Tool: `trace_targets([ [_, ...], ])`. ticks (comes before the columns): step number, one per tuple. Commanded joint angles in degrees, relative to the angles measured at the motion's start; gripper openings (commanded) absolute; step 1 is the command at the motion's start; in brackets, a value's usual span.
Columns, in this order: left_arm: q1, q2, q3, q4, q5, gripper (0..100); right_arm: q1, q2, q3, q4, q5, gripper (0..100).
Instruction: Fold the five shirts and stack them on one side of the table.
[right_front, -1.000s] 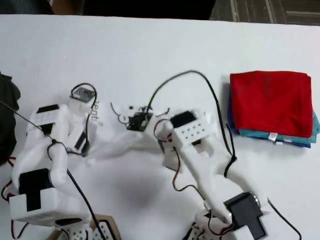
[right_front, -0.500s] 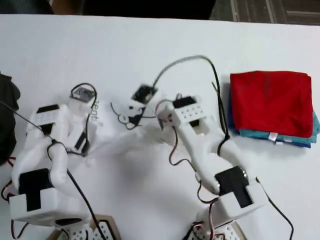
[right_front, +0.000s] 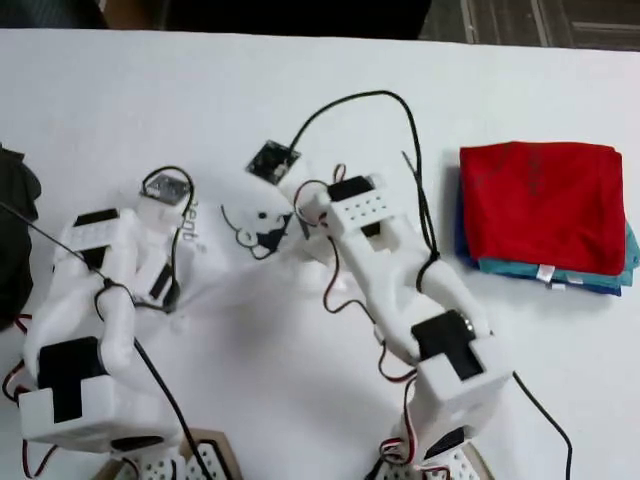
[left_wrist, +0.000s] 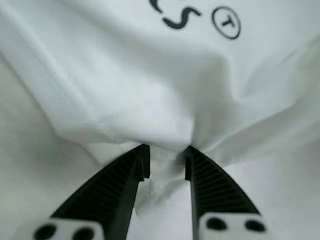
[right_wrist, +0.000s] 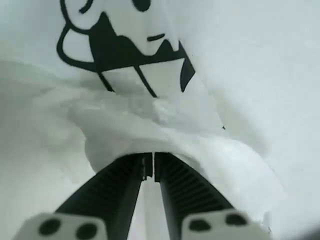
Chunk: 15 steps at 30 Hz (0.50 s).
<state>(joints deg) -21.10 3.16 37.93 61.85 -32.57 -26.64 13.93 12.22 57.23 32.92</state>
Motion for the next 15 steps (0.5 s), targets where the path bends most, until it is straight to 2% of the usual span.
trace_targets([
  [1,0.18,-0.26,0.04,-2.20,0.09,14,-0.22,0.22,-6.86,-1.54,-3.52,2.1],
  [10,0.18,-0.26,0.04,-2.20,0.09,14,-0.13,0.75,-11.69,-1.27,-3.96,2.1],
  [15,0.18,-0.26,0.13,-2.20,0.09,14,0.66,-0.31,-14.15,10.77,-3.69,2.1],
])
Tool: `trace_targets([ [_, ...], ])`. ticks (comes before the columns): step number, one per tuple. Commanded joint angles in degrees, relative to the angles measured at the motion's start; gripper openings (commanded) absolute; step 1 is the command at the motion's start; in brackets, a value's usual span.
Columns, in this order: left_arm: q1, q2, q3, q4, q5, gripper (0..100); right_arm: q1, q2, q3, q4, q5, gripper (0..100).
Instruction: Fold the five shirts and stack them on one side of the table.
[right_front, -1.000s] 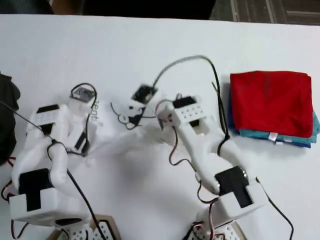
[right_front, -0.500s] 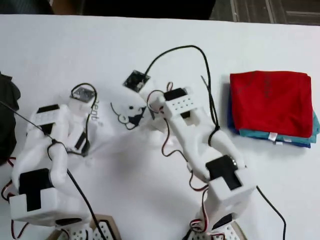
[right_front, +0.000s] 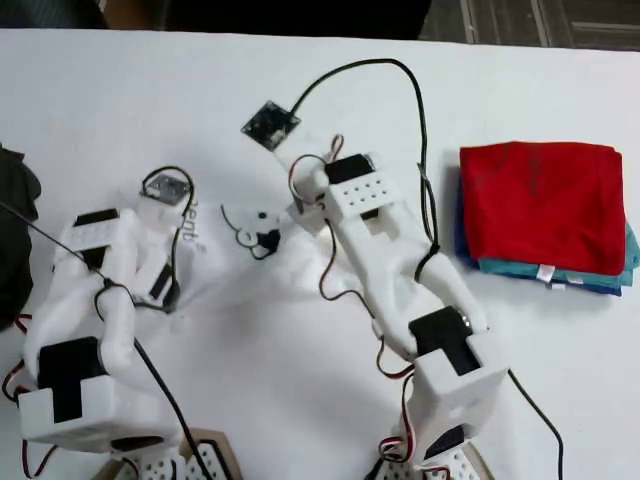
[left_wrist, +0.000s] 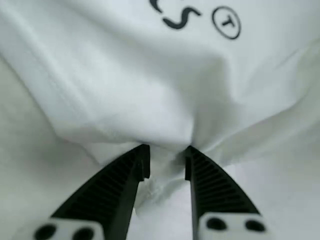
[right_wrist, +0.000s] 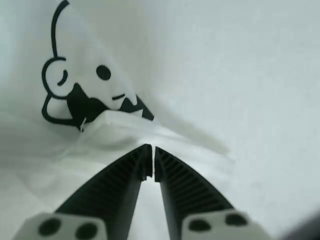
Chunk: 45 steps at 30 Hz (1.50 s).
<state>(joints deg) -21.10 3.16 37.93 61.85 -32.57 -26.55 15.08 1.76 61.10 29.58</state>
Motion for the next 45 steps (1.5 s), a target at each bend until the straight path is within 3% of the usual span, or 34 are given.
trace_targets([
  [1,0.18,-0.26,0.13,-2.20,0.09,14,0.57,-1.63,-3.78,9.71,-0.26,2.1],
  [8,0.18,-0.26,0.13,-2.20,0.09,14,0.66,-5.67,0.97,18.68,2.90,2.1],
  [14,0.18,-0.26,0.13,-2.20,0.09,14,6.90,-5.41,11.16,7.60,3.34,2.1],
  [18,0.26,-0.70,-0.31,-1.76,0.09,14,13.93,-3.65,13.19,3.91,8.18,2.1],
  [21,0.35,-0.70,-2.51,1.76,0.18,14,14.73,-4.97,13.19,6.73,8.79,2.1],
  [30,0.53,-0.70,-18.59,17.23,0.18,14,3.21,-20.79,13.27,16.04,8.53,2.1],
  [34,0.70,-0.70,-31.25,26.55,2.90,14,5.32,-25.10,13.36,16.40,8.53,2.1],
  [38,5.36,-0.35,-39.25,32.62,5.27,14,11.21,-23.52,13.80,12.70,8.53,2.1],
  [45,19.69,-0.26,-35.21,30.59,12.31,14,15.60,-14.55,15.91,4.53,8.44,2.1],
])
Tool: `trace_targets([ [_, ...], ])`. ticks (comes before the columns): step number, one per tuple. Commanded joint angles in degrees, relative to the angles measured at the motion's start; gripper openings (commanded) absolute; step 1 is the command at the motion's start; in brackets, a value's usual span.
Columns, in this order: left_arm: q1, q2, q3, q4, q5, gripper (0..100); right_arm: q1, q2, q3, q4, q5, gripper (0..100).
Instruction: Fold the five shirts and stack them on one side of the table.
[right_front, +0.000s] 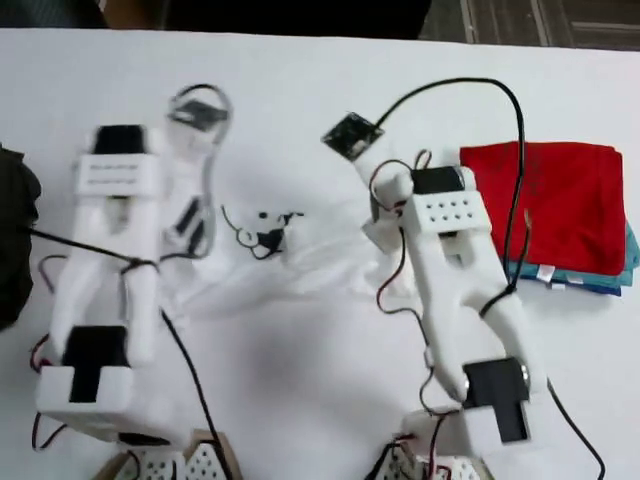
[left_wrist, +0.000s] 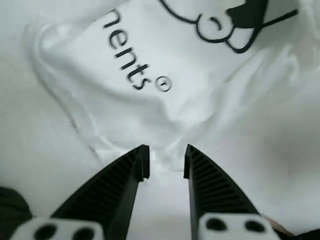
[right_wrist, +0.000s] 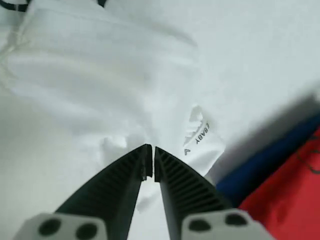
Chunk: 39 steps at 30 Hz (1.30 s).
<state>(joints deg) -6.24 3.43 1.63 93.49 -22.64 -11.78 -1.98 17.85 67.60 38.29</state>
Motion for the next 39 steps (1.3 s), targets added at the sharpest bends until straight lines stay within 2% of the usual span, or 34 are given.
trace_targets([
  [1,6.15,-0.53,3.12,-2.64,2.99,14,0.84,4.00,-0.18,-2.33,-0.26,2.1],
  [8,10.81,-0.62,20.79,-13.63,3.87,14,1.01,9.80,-0.26,-4.09,-0.26,2.1],
  [18,10.73,-0.70,29.85,-16.97,-0.79,14,6.20,9.89,-0.18,1.89,0.09,2.1],
  [23,10.99,-1.67,26.42,-15.30,-0.79,14,7.25,9.01,-0.53,1.89,0.18,2.1],
  [30,10.99,-4.31,7.87,-1.49,-0.97,14,6.20,0.92,-0.26,4.18,0.09,2.1],
  [32,10.81,-4.31,2.59,0.18,-0.70,14,6.20,-1.19,-0.26,5.05,-0.18,2.1],
  [34,10.90,-3.87,0.75,-1.32,-0.44,14,6.20,-2.51,-0.09,5.49,-0.26,2.1],
  [39,11.08,3.87,5.23,-11.96,4.31,14,6.20,-3.03,0.88,5.49,-0.26,2.1],
])
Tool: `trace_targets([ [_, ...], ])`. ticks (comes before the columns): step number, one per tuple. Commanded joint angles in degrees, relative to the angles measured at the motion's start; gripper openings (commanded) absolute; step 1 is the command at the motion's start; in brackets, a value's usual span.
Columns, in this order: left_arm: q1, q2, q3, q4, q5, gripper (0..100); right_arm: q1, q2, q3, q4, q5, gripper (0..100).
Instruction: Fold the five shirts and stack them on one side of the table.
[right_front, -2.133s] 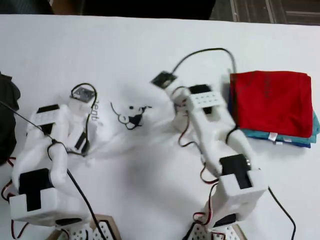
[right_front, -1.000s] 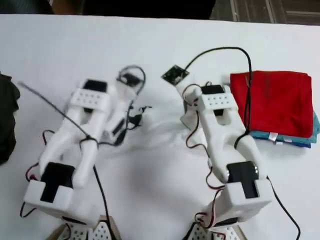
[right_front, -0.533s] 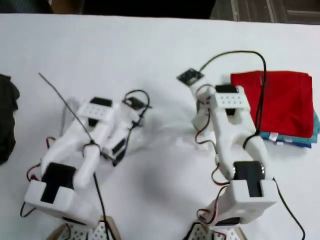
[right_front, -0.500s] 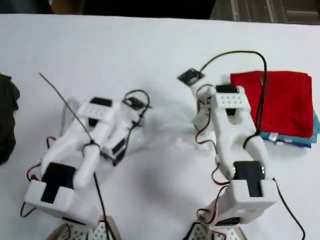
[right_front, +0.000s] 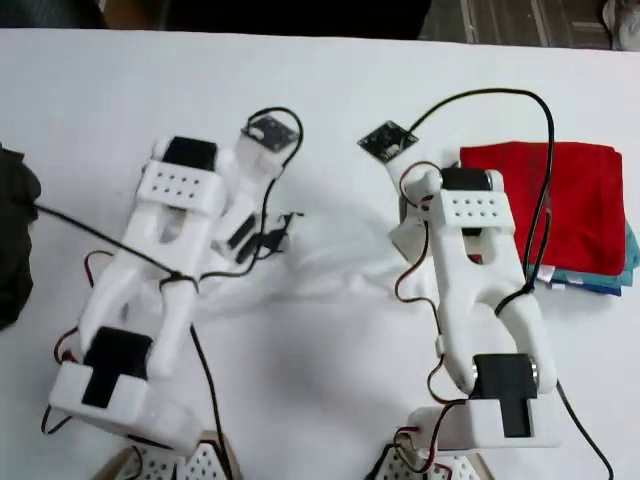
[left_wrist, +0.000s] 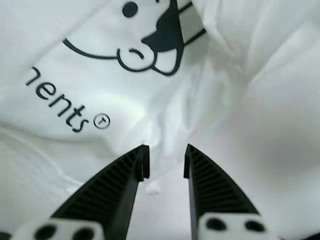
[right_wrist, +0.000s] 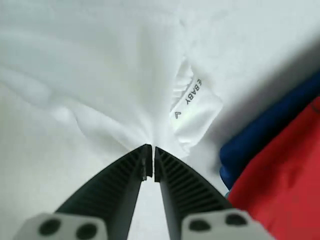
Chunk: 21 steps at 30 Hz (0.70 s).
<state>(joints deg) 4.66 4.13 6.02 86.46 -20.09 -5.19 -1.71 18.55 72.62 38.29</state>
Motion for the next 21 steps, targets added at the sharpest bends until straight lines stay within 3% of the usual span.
trace_targets([
  [1,0.18,5.63,1.80,-6.77,2.11,14,-0.40,-3.30,0.35,0.48,-0.26,2.1],
  [9,0.35,16.35,1.89,-10.46,2.02,14,-1.45,-2.95,0.35,0.04,-0.26,2.1],
  [21,5.45,11.16,3.12,-1.85,2.02,14,-13.76,-2.77,0.44,-2.68,-7.56,2.1],
])
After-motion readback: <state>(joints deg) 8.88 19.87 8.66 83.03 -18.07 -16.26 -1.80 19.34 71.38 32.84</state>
